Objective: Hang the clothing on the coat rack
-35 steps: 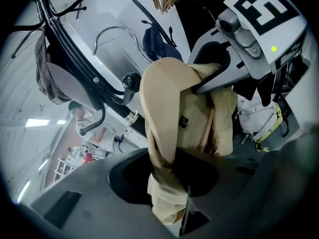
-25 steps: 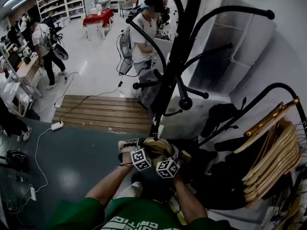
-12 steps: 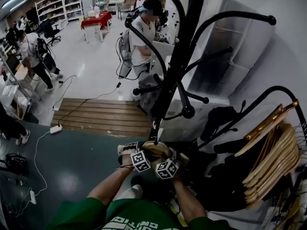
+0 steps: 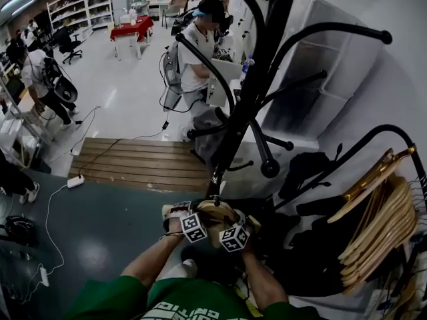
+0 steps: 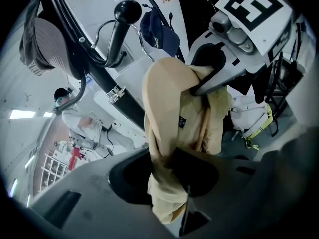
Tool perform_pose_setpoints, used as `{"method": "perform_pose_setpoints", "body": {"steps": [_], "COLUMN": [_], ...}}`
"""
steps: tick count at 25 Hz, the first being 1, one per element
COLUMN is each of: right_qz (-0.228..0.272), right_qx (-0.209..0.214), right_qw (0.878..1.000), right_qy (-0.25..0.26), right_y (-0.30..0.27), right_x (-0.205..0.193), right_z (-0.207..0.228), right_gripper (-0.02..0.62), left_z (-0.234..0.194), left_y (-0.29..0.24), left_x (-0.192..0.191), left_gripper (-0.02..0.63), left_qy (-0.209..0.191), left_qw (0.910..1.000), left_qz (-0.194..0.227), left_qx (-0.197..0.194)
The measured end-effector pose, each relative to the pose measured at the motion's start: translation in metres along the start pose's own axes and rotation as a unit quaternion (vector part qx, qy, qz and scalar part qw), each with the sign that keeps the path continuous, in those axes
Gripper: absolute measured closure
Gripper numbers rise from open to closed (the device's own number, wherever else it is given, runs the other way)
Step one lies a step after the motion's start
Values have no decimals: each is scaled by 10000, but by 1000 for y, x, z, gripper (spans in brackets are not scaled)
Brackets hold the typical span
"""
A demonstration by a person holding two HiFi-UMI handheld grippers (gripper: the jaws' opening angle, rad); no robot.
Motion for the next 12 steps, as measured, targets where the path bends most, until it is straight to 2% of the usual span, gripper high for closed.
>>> {"method": "perform_pose_setpoints", "body": {"steps": [12], "right_qz": [-137], "right_qx": [166], "right_qw": [9998], "right_qy": [-59], "right_y": [-14], "right_x": [-7], "right_z": [-3], "right_gripper": [469], "left_z": [2], "left_y": [-13], "left_x": [-6], "left_gripper": [483], "left_qy": [-15], "left_qw": [9999], "left_qz": [43], "left_qx": [-166]}}
Point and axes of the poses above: the fingertips, and each gripper's own axes: y backward along the fingers, z to its right, x out of its top, the point moved 1 cm from there along y, backward along the fingers, and after that the axes turned 8 degrees about -y, right-handed, at the moved point
